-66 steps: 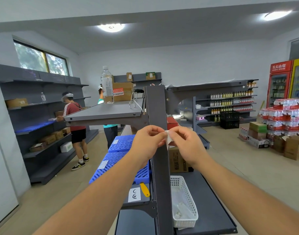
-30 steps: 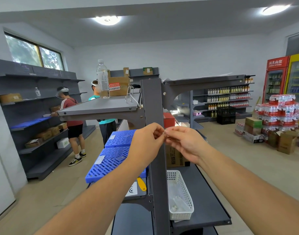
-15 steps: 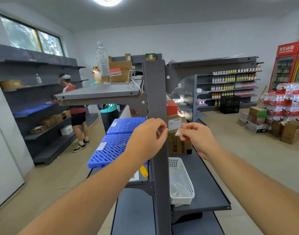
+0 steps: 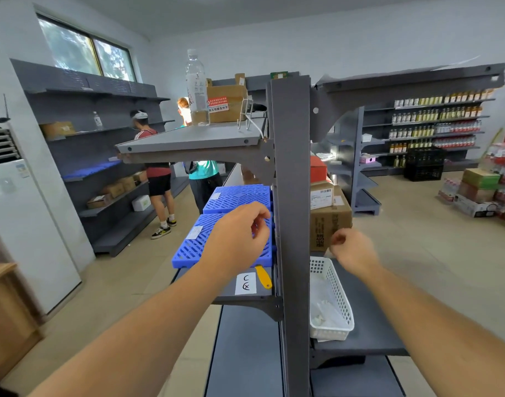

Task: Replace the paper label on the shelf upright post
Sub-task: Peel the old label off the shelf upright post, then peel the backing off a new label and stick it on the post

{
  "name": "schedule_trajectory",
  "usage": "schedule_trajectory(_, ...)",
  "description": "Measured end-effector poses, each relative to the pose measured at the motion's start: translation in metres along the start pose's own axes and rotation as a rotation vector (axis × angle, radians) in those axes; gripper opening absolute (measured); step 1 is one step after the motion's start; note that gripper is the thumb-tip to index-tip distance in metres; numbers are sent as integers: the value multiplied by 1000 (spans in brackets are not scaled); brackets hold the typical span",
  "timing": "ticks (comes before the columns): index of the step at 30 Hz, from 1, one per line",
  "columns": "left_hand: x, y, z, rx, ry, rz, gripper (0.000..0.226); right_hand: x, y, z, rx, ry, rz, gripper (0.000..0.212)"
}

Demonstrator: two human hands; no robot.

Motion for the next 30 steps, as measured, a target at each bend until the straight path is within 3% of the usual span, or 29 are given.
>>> schedule_trajectory(6, -18, 1, 5, -1, 51, -27, 16, 1, -16, -10, -35, 36, 110, 25)
schedule_trajectory(15, -40, -12, 10, -82, 128, -70, 14, -7, -8, -7, -19, 33, 36, 26)
schedule_trajectory(23, -77, -49, 32, -332, 244, -246, 15, -16, 14, 7, 35, 78, -29, 23)
schedule_trajectory(30, -105, -81, 61, -534, 266, -373, 39, -17, 32, 17, 43, 96, -50, 26)
Point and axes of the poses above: each hand's wrist, its own z-axis away from the middle knuckle, its own y-axis out of the back of the hand, x = y × z, the point moved 3 cm from there along -z, towards the middle knuckle, and after that the axes turned 9 degrees about z, right-handed, at the moved point
